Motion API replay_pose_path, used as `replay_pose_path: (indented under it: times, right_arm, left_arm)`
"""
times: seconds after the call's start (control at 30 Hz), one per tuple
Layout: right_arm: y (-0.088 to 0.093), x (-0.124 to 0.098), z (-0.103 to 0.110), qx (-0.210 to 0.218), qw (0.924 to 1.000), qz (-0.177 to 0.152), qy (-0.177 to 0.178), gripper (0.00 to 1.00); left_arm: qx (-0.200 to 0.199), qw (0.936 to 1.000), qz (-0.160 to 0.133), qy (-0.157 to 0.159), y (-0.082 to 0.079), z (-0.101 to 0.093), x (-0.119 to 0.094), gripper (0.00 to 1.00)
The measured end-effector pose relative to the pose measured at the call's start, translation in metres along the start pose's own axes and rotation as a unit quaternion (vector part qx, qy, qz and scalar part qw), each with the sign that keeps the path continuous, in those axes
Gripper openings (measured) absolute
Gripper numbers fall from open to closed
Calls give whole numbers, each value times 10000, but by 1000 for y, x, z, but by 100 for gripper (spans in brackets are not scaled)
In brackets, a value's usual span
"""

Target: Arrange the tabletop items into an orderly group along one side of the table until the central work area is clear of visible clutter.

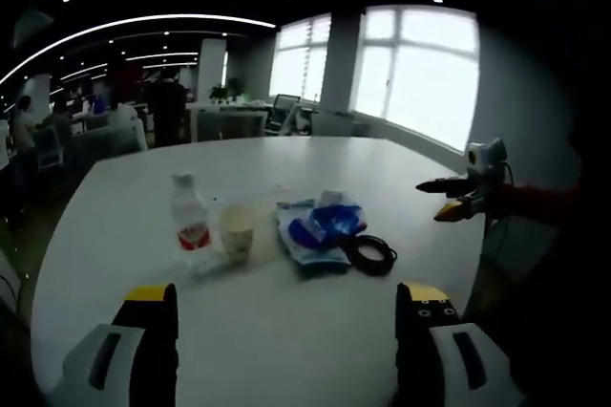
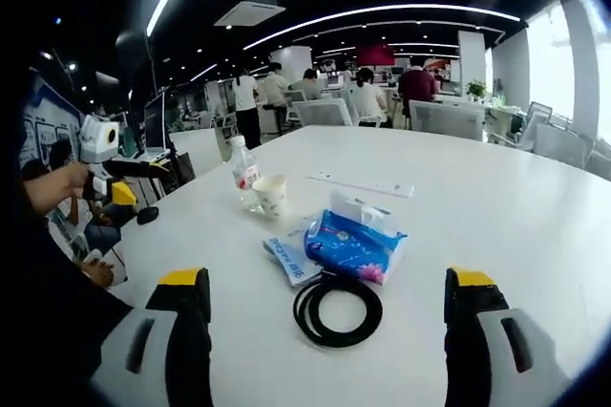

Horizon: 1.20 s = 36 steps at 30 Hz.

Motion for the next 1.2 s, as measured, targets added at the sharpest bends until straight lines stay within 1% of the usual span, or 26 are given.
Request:
replay_pose_path:
  times: [0.13, 0.2, 0.3, 0.37, 0.6, 0.8, 0.93, 1.0, 1.03, 1.07, 1.13, 1.2]
  right_arm:
    - [-2, 1, -2, -20, 10000, -34, 5, 96]
    - [-3, 1, -4, -23, 10000, -46, 9, 94]
    - [-3, 3, -8, -34, 10000, -43, -12, 92]
    - [-3, 4, -9, -35, 10000, -38, -22, 91]
    - [1, 10, -16, 7, 10000, 58, -52, 87]
    - [5, 20, -22, -53, 9999, 144, -45, 80]
    - [6, 27, -28, -51, 9998, 158, -68, 76]
    - [7, 32, -30, -49, 9998, 181, -94, 76]
    - [8, 33, -31, -45, 9998, 194, -99, 75]
    - [9, 35, -31, -35, 9997, 207, -105, 74]
    - [10, 39, -33, -16, 9997, 235, -120, 73]
    - [12, 44, -38, 1, 9996, 292, -55, 72]
  left_arm:
    - [43, 10000, 22, 60, -5, -8, 9, 88]
    - [65, 9999, 33, 122, -8, -12, 14, 84]
    - [91, 9998, 10, 155, -15, -22, 23, 82]
    - [125, 9996, 4, 252, -18, -29, 31, 80]
    - [162, 9989, -20, 442, -29, -50, 55, 77]
    - [146, 9982, 10, 584, -33, -63, 79, 74]
    - [165, 9975, 18, 686, -36, -70, 94, 73]
    - [162, 9975, 34, 686, -37, -69, 102, 71]
    - [167, 9975, 45, 690, -41, -71, 106, 70]
    - [175, 9973, 44, 707, -43, -72, 109, 70]
    - [186, 9973, 76, 711, -43, -72, 117, 69]
    - [188, 9973, 91, 704, -41, -66, 126, 68]
Point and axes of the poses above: the point that each gripper's makers call its tool centre point, and the gripper's own axes: x roughly forward along the fingers, z roughly to its left, y roughly out of its underside, the point moved 2 cm from there along -x, roughly backward along the fingers, and after that the axes turned 1 degree about -y, right-handed, at the moved point
